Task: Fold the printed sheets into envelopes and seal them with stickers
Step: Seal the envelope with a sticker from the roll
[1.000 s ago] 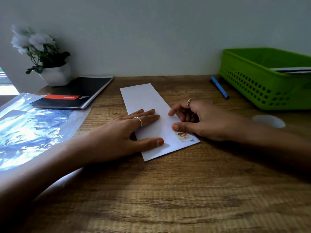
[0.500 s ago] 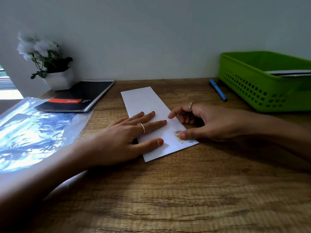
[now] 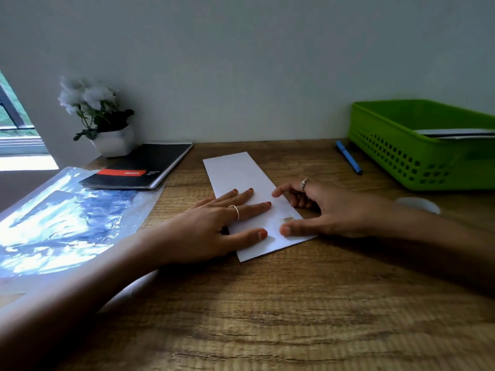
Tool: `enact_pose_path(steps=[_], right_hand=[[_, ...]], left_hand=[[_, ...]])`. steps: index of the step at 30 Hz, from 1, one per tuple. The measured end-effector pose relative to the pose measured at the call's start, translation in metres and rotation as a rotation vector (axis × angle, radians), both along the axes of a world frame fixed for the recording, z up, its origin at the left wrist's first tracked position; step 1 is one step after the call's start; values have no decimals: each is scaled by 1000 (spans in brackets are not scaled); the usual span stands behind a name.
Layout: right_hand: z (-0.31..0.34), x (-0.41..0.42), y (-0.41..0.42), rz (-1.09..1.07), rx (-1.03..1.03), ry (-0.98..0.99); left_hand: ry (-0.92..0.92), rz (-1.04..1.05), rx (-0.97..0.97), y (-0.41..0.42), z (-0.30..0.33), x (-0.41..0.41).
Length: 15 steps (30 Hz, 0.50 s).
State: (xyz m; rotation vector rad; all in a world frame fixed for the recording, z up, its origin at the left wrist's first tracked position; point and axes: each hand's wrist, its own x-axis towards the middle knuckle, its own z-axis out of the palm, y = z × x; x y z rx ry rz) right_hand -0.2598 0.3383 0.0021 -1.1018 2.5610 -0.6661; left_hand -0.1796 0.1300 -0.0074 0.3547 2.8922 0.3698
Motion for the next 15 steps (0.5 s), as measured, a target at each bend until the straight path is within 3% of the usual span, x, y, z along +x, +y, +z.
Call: enact_pose_path(steps=[3,6,15], right_hand=[[10,3,5,11,49,-50],[16,6,5,-78,-27,-44],[22,20,-3,-302,-58,-172]], left_hand=[[4,22,21,-1,1,1],[24,109,36,-4,5,2],[-38,227,-121,3,4,4]])
